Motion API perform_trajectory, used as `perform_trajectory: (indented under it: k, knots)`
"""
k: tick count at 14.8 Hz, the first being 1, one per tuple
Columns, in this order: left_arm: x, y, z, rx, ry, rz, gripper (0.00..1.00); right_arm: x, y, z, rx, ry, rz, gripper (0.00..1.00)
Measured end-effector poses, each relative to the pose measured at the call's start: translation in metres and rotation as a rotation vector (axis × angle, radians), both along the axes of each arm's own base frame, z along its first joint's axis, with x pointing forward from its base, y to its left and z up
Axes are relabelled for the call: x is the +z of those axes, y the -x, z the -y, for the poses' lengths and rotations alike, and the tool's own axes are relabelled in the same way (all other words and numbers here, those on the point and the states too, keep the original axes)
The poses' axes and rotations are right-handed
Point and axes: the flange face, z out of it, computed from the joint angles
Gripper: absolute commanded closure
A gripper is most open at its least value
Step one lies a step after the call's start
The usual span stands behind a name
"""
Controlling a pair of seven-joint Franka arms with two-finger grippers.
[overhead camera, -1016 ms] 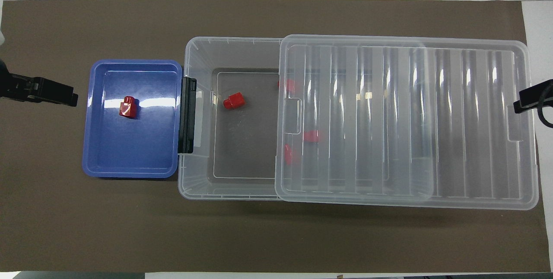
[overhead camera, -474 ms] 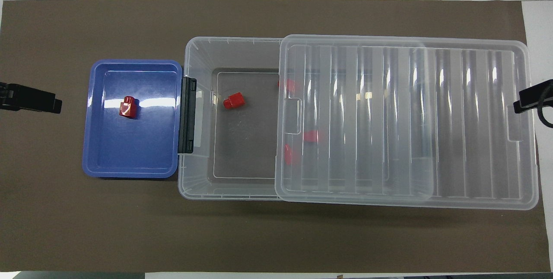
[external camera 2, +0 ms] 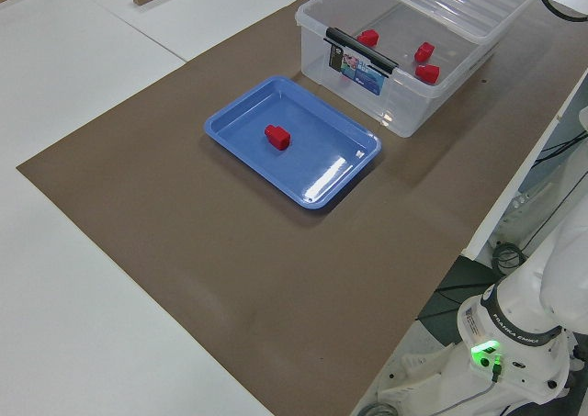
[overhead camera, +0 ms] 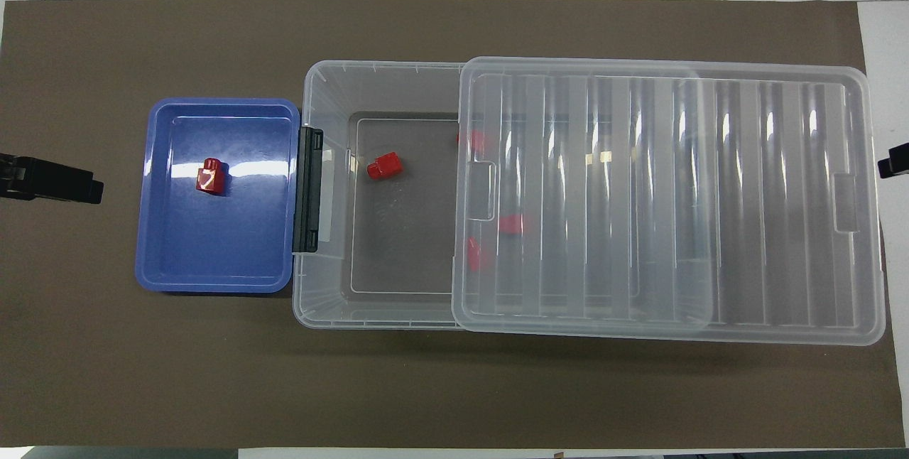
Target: Place red block in blue tray from box
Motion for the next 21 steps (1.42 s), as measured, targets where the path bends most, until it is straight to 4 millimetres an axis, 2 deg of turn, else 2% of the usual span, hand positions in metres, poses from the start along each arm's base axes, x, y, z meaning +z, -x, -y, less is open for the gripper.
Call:
perform_trajectory:
  k: [2,4,6,8,11,13,21]
  knots:
    - [0.000,0.001,-0.002,0.003,0.000,-0.001,0.00,-0.008,0.013,0.034,0.031,0.014,0.011,1.00]
    - [0.000,0.003,-0.002,0.004,-0.001,-0.009,0.00,-0.013,0.023,0.057,0.044,0.028,0.013,1.00]
    - [0.000,0.005,-0.003,0.005,-0.001,-0.016,0.00,-0.029,0.029,0.072,0.052,0.025,0.004,1.00]
    - [0.000,0.005,-0.004,0.006,0.001,-0.017,0.00,-0.051,0.031,0.079,0.050,0.027,0.009,1.00]
    - [0.000,0.005,-0.004,0.007,0.002,-0.018,0.00,-0.083,0.034,0.081,0.033,0.022,-0.001,1.00]
    - [0.000,0.005,-0.004,0.007,0.002,-0.018,0.00,-0.097,0.034,0.075,0.005,0.018,-0.011,1.00]
    - [0.011,0.013,-0.004,0.007,0.004,0.003,0.00,-0.112,0.022,0.031,-0.018,0.014,-0.027,1.00]
